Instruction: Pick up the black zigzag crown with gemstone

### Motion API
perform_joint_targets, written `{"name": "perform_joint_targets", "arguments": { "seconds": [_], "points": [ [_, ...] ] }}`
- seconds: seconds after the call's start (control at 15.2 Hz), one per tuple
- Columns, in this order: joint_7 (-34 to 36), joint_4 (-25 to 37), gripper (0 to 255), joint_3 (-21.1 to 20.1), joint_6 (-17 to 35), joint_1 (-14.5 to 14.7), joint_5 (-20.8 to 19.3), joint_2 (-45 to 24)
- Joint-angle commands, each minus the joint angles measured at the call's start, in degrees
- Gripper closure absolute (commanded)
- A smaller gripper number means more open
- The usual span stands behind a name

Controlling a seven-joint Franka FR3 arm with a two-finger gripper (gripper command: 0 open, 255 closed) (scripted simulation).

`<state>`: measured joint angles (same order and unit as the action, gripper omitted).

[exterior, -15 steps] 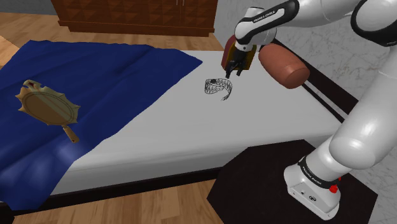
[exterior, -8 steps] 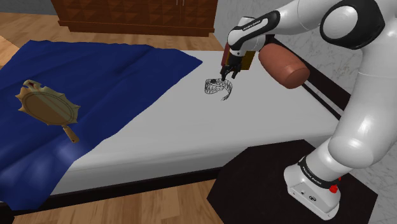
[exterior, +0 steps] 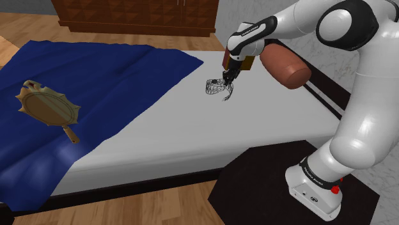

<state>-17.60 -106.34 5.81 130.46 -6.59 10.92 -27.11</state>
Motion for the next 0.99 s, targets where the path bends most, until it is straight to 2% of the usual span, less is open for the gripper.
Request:
{"name": "perform_joint_targets", "arguments": {
  "seconds": [0.0, 0.46, 0.92],
  "points": [
    [0.0, 0.0, 255, 0.0, 0.0, 0.0, 0.0, 0.0],
    [0.0, 0.0, 255, 0.0, 0.0, 0.0, 0.0, 0.0],
    [0.8, 1.0, 255, 0.4, -4.1, 0.2, -0.8, 3.2]
  ]
}}
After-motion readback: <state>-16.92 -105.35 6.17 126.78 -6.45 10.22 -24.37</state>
